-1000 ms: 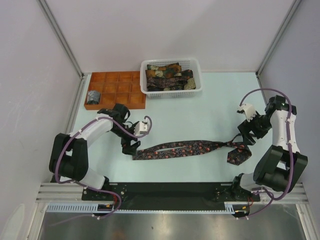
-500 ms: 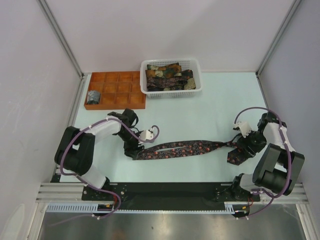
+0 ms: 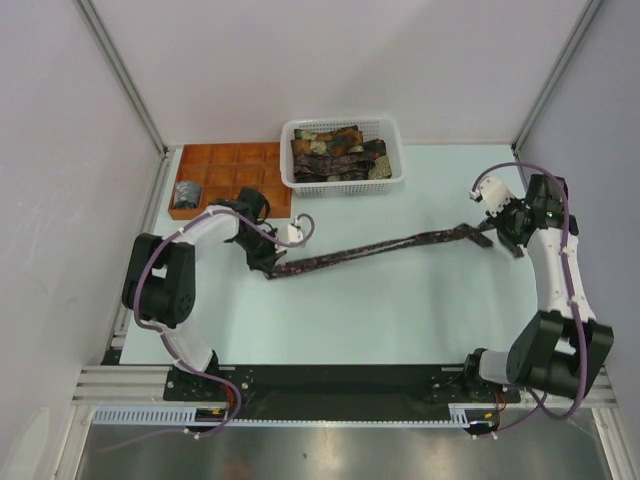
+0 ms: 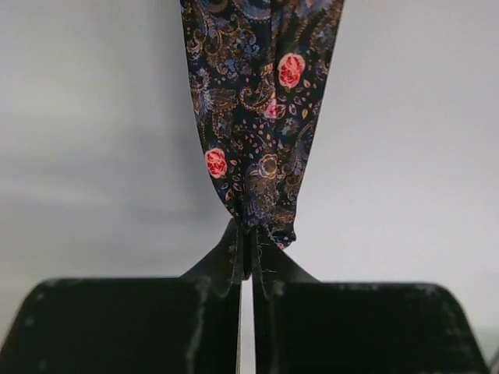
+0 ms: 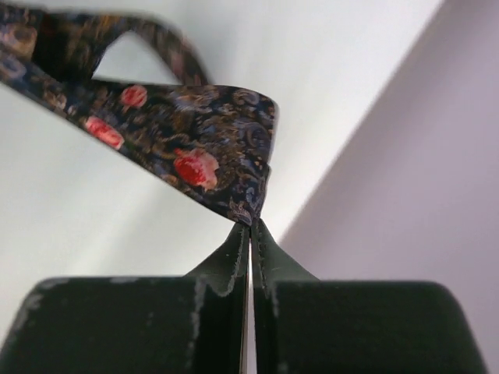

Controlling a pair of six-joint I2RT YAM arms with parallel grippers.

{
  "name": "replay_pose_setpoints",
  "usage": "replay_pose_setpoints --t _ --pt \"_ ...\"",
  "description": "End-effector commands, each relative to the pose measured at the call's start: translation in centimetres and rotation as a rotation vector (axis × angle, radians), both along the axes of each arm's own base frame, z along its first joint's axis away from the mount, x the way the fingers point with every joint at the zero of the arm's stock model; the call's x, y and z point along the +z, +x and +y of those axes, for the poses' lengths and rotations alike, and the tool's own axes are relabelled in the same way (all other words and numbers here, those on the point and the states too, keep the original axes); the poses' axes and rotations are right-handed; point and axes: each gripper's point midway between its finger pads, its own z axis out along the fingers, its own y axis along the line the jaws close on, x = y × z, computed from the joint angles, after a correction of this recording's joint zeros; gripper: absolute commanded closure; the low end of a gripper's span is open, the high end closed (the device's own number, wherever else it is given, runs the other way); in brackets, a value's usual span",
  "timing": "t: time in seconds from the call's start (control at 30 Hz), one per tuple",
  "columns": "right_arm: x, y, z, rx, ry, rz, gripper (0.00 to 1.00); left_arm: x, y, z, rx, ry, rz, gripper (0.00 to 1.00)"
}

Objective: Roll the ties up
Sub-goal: Flatten out the tie at the center of the board.

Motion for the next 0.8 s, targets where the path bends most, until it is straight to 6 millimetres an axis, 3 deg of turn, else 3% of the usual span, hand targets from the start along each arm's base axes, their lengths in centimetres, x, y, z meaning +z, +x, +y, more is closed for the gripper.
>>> replay_pose_setpoints --t 0.0,0.03,0.07,0.1,0.13,0.17,0.23,0.33,0.4,0.43,0.5,0.53,0.6,0.67,0.7,0.77 --pt "2.9 -2.0 1.5 0.167 -0.121 -0.133 1.0 2.7 3.1 1.8 -0.014 0.023 -0.139 1.0" --pt "1.3 -3.2 1.7 0.201 -0.148 -0.104 1.0 3.1 2.9 2.1 -0.022 0.026 -0.161 1.0" --pt "0.6 -4.6 1.5 0.233 -0.198 -0.084 1.0 2.3 2.1 2.8 -0.046 0.056 -0.153 1.0" --pt "-2.6 -6.6 2.0 0.26 -0.183 0.001 0.98 1.9 1.6 3.1 -0.061 0.069 -0.151 1.0" --pt "-4.5 -9.1 2.8 0.296 -0.155 0.097 0.7 1.6 1.4 3.6 -0.066 0.083 -0.163 0.99" --pt "-5.2 -10.4 3.3 0.338 -0.152 0.129 0.5 0.4 0.2 4.6 -0.081 0.117 -0.141 0.99" --pt "-6.7 -12.5 4.1 0.346 -0.112 0.207 0.19 -0.4 0.0 5.9 -0.064 0.151 -0.147 0.97" --pt "-5.4 -12.2 4.4 0.293 -0.045 0.222 0.15 -1.0 -0.1 7.9 -0.026 0.185 -0.13 0.91" --pt "-5.1 -11.7 5.6 0.23 0.096 0.271 0.16 -0.5 0.5 8.3 -0.004 0.179 -0.146 0.87" --pt "-2.7 -9.8 5.6 0.207 0.129 0.225 0.18 -0.3 0.5 8.6 0.009 0.174 -0.142 0.83" --pt "-0.9 -7.6 7.7 0.173 0.269 0.209 0.19 0.2 0.5 8.2 0.005 0.145 -0.147 0.72" --pt "-0.1 -6.0 8.5 0.103 0.359 0.24 0.21 0.3 0.3 7.9 0.001 0.135 -0.144 0.61" --pt "0.8 -3.6 11.5 0.098 0.452 0.243 0.24 0.8 0.3 7.4 0.015 0.102 -0.147 0.49" --pt "0.8 -1.6 13.5 0.03 0.511 0.26 0.28 0.9 0.3 7.1 0.041 0.086 -0.137 0.43" --pt "0.9 -0.2 15.6 0.07 0.505 0.23 0.29 1.1 0.4 6.9 0.049 0.078 -0.14 0.4" --pt "-0.6 0.6 17.8 0.037 0.504 0.26 0.34 1.3 0.4 6.6 0.071 0.057 -0.145 0.35"
